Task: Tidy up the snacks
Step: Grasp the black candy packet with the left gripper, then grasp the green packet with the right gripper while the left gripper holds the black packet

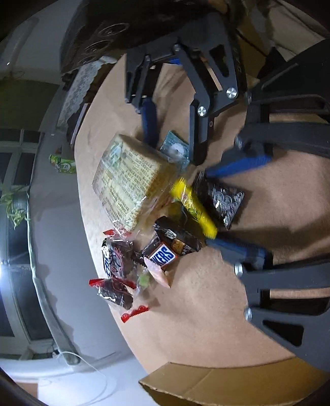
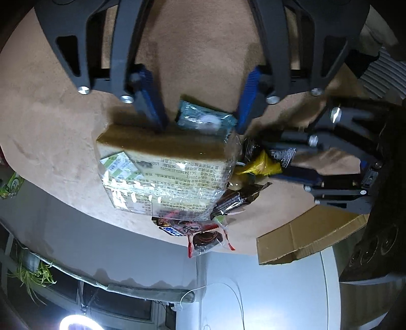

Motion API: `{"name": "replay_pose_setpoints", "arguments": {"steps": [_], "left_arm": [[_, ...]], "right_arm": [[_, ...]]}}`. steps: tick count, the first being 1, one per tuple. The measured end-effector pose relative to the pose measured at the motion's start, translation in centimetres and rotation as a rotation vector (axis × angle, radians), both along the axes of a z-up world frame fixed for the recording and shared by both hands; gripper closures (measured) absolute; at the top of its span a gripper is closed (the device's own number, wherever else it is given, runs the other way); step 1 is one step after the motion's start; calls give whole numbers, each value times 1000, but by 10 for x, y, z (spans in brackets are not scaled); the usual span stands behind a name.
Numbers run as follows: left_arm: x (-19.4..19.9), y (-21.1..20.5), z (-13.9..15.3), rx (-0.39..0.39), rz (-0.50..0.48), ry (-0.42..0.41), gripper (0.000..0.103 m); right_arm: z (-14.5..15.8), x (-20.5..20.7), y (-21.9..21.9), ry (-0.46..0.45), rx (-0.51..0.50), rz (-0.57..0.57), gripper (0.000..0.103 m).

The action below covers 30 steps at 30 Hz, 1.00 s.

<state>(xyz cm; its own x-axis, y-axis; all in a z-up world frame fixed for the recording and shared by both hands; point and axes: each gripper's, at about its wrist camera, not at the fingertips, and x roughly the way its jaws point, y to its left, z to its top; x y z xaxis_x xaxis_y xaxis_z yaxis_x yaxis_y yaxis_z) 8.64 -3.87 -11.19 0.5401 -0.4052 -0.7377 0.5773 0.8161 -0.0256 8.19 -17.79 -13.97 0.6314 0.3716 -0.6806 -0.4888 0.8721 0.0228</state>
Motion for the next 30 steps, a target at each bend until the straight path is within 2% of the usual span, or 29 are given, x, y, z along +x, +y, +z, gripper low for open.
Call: {"name": "replay_pose_setpoints", "arguments": {"steps": [2,7,8,9,12,17,19,20,21,22,23,24,27,29,30], "left_arm": [[1,2,1,-25,31,19,78],[-5,9,0,-78,87,45,79],[-6,11,0,-95,97,55,79],[-8,14,0,-117,107,69,79],[-16,22,1,-170,141,101,79],[-35,31,0,-164,179,99,79],[-41,31,1,-160,185,101,79],[-42,33,2,-183,186,111,79],[-42,36,3,-220,184,129,79],[-40,36,5,-223,190,132,79],[-37,31,6,-164,188,114,79],[-34,26,7,-130,175,103,79],[-15,20,13,-163,147,98,79],[-9,13,13,-139,138,91,79],[-10,10,15,-158,126,83,79]], "right_arm": [[1,-2,-2,0,4,-5,61],[2,-9,-14,15,59,-25,68],[2,-11,-18,18,74,-34,79],[2,-12,-21,20,85,-42,95],[1,-16,-32,40,141,-62,95],[4,-24,-44,21,161,-73,95],[9,-24,-59,4,166,-109,90],[11,-22,-65,0,160,-135,75],[12,-19,-75,0,157,-168,49],[12,-15,-84,5,154,-195,37],[12,-10,-90,12,150,-217,26],[11,-3,-96,26,149,-228,26],[6,12,-94,57,154,-217,26],[4,21,-83,61,125,-205,26],[4,23,-78,59,109,-207,26]]}}
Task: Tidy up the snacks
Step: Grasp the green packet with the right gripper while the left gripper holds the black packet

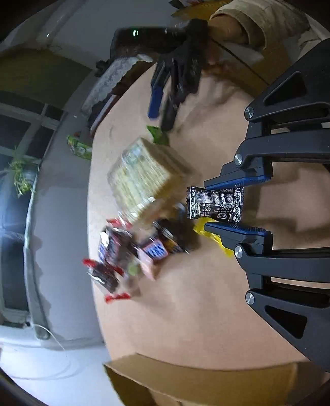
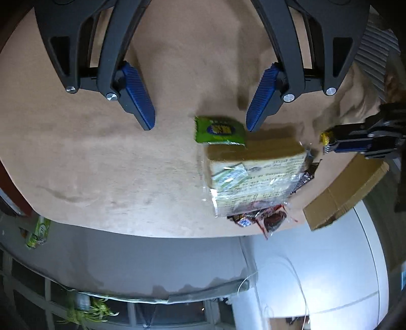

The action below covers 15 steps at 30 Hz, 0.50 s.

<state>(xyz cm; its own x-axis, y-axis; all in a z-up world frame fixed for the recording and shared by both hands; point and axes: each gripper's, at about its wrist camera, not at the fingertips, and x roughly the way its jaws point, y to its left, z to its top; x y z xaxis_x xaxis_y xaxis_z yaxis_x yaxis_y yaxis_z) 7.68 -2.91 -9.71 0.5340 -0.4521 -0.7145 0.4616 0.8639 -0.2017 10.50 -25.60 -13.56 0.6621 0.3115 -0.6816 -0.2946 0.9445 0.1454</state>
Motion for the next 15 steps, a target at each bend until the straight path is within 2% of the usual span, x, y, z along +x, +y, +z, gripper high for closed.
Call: {"name": "replay_pose_setpoints", "arguments": {"steps": [1,2,3,4,5,11,15], "left_arm": [[-2,-2,1,-10,-3,0,79],[-6,-4,0,-9,-5,-1,79],[-12,-5,-1,-10,-4,-8,79],[-17,-4,0,-31,-4,-13,79],[-21,-1,-1,-49,2,-9,79],[-36,12,-5,-64,61,12,79],[-38,14,-2,-88,61,-3,79]], "right_arm": [[1,3,5,4,-17,-2,26],[1,5,10,4,-27,10,34],[1,6,14,5,-37,25,56],[1,6,18,-2,-60,25,63],[1,5,18,-4,-65,24,66],[1,-15,1,-19,15,-10,67],[7,-31,-18,-47,84,-58,67]]}}
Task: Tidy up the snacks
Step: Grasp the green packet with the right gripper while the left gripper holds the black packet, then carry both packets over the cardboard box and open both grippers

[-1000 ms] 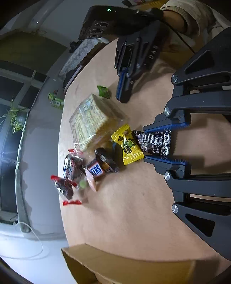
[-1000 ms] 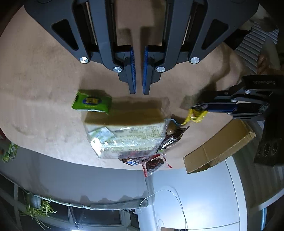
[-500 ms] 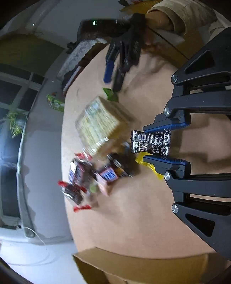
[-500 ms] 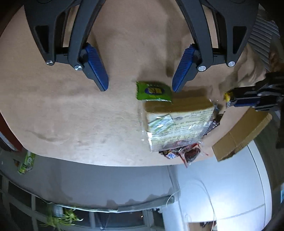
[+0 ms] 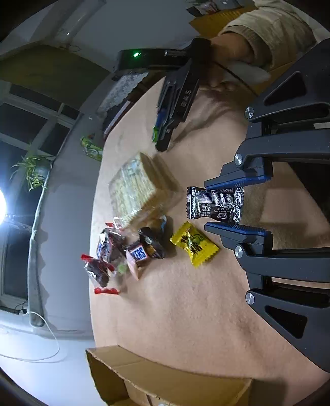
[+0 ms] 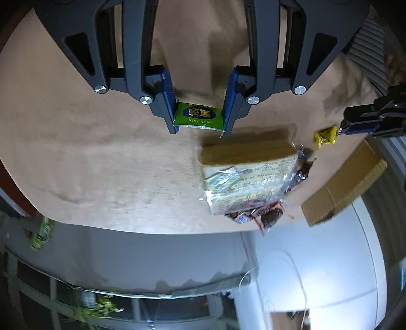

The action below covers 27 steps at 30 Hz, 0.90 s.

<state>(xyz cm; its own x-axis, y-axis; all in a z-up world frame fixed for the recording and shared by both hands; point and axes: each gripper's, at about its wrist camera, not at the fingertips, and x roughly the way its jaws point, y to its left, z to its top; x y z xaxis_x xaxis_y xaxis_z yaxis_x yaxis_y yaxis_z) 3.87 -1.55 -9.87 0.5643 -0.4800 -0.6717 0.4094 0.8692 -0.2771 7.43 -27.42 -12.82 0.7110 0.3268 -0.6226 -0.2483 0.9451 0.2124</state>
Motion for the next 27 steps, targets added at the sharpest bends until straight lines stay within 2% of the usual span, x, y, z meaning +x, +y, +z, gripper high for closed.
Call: {"name": "replay_pose_setpoints", "arguments": {"steps": [5,11,20,27], "left_arm": [[-7,-5,13,-7,-21,-34,79],[-19,6,32,-15,6,-83,79],[-31,46,46,-34,81,-138,79],[-35,93,53,-66,169,-179,79]], "right_arm": [[27,-11,-14,-65,31,-43,67],[62,-19,-4,-134,27,-22,67],[83,-19,45,-162,9,74,67],[90,-13,110,-159,-19,189,67]]}}
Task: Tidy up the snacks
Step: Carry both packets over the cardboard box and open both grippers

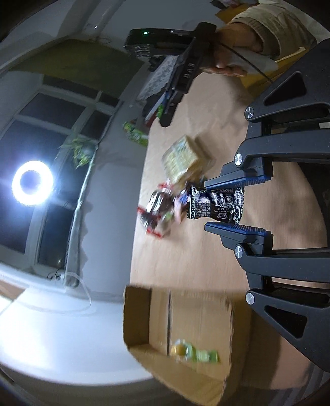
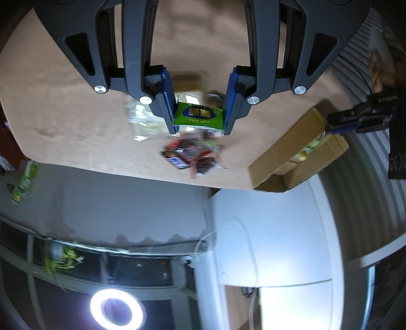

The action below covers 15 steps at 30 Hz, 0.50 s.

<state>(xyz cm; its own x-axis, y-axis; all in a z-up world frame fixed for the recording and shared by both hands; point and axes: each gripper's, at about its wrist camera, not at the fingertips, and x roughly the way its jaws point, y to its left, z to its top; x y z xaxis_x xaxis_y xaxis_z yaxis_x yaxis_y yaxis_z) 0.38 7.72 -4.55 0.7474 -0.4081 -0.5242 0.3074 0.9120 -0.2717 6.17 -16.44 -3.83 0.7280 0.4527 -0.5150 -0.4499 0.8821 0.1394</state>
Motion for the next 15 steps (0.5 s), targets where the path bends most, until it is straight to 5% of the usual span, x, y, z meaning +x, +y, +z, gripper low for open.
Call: {"name": "replay_pose_setpoints", "arguments": {"steps": [15], "left_arm": [[28,120,-1,-15,218,-26,79]], "right_arm": [[21,35,206,-73,-22,369,67]]}}
